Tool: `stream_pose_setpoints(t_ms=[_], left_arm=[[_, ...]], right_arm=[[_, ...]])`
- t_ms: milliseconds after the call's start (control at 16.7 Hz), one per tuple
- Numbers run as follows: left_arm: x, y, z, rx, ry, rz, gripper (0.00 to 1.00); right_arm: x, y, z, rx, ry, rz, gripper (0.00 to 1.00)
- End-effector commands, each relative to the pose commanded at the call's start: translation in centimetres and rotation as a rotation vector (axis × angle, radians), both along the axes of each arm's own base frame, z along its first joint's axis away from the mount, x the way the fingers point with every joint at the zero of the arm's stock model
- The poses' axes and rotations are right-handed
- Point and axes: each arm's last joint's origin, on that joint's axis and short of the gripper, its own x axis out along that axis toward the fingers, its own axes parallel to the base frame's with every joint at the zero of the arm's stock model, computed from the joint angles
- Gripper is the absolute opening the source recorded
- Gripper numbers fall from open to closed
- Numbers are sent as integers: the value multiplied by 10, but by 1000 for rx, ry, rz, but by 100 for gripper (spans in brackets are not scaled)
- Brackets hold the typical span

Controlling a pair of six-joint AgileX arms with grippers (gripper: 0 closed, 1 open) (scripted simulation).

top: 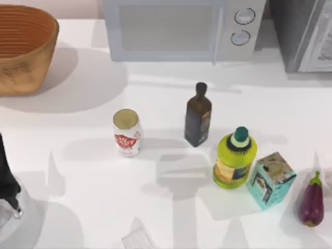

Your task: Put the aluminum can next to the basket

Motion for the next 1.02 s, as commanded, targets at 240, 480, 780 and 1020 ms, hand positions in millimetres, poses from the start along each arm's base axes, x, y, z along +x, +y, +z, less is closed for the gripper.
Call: stream_pose_setpoints(t_ms=[240, 480, 780, 1020], left_arm=[[0, 0, 5, 21, 29, 2, 100], [6, 3, 35, 134, 191, 12, 100], [45, 11, 89, 334, 543, -32, 100], [110, 24, 115, 480, 871, -151, 100]], right_arm=[[0, 0, 0, 0, 0, 0, 100], [0, 0, 0, 0, 0, 0, 100], [0, 0, 0, 0, 0, 0, 100], [0, 0, 0, 0, 0, 0, 100]])
